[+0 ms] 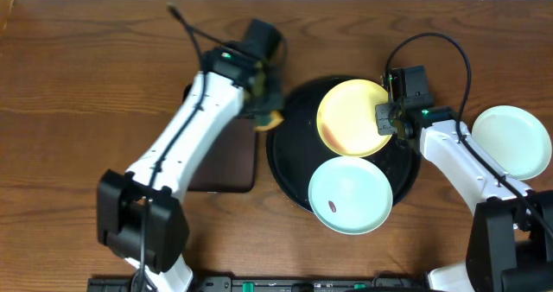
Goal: Clean dirty plates on tray and stack at the side
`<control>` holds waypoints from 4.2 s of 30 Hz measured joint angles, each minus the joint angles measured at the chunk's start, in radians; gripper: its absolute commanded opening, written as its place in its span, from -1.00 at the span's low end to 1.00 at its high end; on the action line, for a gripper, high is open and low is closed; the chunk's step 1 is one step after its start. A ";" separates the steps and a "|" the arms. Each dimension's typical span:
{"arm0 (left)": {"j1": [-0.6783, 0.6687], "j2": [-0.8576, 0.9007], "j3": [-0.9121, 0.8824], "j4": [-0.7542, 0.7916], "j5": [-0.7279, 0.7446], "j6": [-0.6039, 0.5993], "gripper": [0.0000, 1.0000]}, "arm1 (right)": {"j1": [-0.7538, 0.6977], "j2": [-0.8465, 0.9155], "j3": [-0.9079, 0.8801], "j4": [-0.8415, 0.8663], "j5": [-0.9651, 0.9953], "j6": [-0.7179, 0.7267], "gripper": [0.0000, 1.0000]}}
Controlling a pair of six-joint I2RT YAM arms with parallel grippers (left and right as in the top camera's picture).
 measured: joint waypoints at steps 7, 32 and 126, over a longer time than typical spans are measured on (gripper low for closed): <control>0.180 -0.002 -0.212 0.083 -0.079 0.011 -0.85 | 0.000 0.000 0.000 -0.011 -0.026 0.008 -0.98; 0.251 -0.001 -0.431 0.247 -0.057 0.049 0.61 | 0.291 -0.140 0.182 -0.210 0.517 -0.163 -0.98; 0.251 -0.001 -0.432 0.270 -0.056 0.049 0.62 | -0.909 -0.142 0.202 -0.402 -0.398 0.238 -0.98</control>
